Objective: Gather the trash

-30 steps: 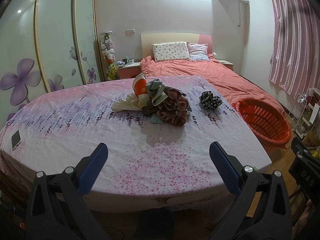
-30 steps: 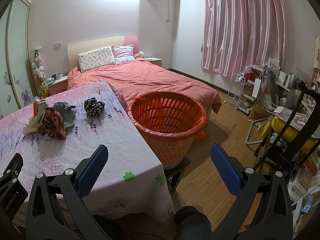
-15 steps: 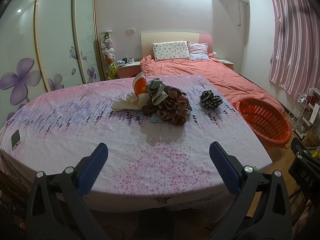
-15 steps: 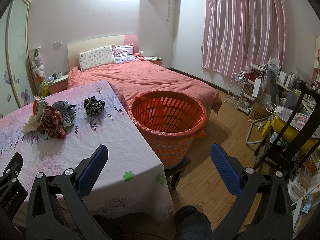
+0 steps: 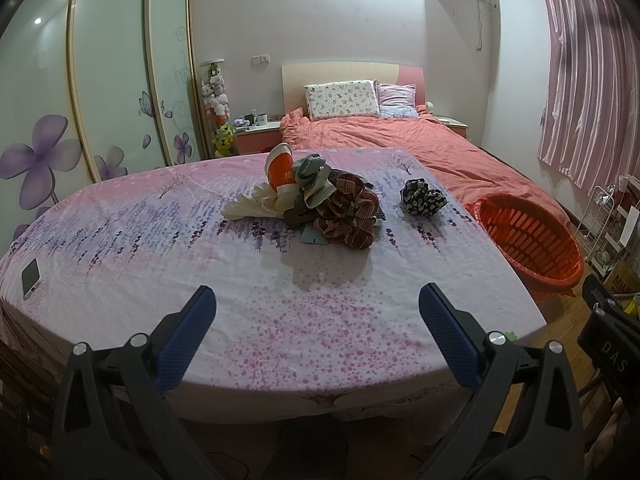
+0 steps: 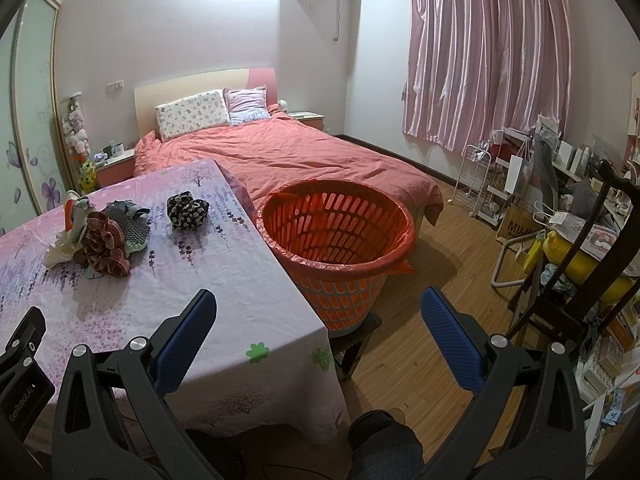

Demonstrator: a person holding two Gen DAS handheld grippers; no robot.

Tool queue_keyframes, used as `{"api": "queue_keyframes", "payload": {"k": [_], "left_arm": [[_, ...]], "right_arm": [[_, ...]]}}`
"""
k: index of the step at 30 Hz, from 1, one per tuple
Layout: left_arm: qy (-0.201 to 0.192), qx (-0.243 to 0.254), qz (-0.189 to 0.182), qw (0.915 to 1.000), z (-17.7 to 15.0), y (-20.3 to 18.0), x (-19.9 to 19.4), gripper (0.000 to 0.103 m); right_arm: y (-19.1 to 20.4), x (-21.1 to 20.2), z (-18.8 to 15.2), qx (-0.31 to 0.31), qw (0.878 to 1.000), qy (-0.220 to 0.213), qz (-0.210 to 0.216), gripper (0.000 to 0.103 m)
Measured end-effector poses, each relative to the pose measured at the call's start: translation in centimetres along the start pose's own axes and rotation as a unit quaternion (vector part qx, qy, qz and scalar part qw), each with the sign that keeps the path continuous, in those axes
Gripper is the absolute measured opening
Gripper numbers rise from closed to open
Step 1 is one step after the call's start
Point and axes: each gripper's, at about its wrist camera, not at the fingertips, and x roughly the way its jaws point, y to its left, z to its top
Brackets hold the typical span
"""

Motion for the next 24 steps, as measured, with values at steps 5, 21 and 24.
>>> {"api": "queue_keyframes", "payload": {"k": [5, 21, 24], "left_arm": [[0.004, -0.002, 0.001, 1.0000, -0.6, -0.2, 0.8, 0.099], [0.065, -0.033, -0.012, 0.9973, 0.4, 3.8, 6.8, 0.099], [0.071, -0.043, -0.007, 0.9965, 0.8, 5.3, 8.6, 0.099]], "right_arm": [[0.1, 0.7, -0.3, -0.002, 1.000, 0.003, 0.000, 0.101], [3.2, 4.6, 0.5, -0.055, 0.994, 0.051, 0.076, 0.101], [4.3, 5.6, 0.8, -0.060, 0.992, 0.062, 0.087, 0.101]]}}
